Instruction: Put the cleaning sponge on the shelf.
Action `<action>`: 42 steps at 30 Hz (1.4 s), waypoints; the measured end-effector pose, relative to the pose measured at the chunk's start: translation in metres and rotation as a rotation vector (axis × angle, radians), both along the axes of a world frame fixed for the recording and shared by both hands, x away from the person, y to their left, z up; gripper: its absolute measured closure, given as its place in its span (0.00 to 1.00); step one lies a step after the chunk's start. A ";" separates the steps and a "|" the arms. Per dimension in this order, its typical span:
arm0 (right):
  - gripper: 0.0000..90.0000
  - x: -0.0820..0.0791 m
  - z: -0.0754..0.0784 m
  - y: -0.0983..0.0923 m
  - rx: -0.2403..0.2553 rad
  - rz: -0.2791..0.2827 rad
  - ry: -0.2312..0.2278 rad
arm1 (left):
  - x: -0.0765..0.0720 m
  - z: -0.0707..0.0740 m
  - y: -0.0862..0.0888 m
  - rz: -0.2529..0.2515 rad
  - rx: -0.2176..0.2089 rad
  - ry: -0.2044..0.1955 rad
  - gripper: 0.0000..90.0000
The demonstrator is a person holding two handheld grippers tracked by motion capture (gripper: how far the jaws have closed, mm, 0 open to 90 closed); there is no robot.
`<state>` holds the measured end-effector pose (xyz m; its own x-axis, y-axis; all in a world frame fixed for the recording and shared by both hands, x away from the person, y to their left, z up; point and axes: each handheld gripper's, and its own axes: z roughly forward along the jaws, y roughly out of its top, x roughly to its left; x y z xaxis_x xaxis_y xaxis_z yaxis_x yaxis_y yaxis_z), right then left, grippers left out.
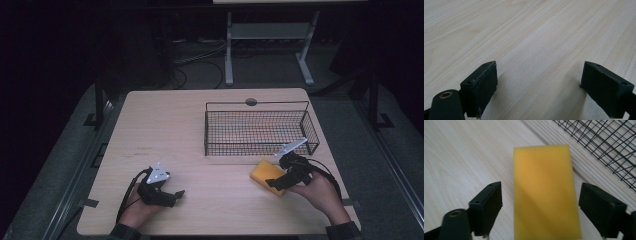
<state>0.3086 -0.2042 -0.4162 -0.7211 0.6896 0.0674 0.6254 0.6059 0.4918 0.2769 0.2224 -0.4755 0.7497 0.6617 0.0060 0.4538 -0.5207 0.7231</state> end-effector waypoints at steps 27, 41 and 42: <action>0.14 0.022 -0.027 0.019 -0.106 0.045 0.049 | 0.000 0.000 0.000 0.000 0.001 0.002 0.14; 0.23 0.023 -0.033 0.017 -0.115 0.048 0.066 | 0.000 0.000 0.000 0.000 0.002 0.003 0.14; 0.23 0.023 -0.033 0.017 -0.112 0.047 0.066 | 0.000 0.000 0.000 0.000 0.002 0.003 0.14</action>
<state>0.3311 -0.1871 -0.4487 -0.7494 0.6609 0.0403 0.6237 0.6842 0.3781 0.2768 0.2225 -0.4753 0.7497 0.6618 0.0052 0.4557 -0.5219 0.7211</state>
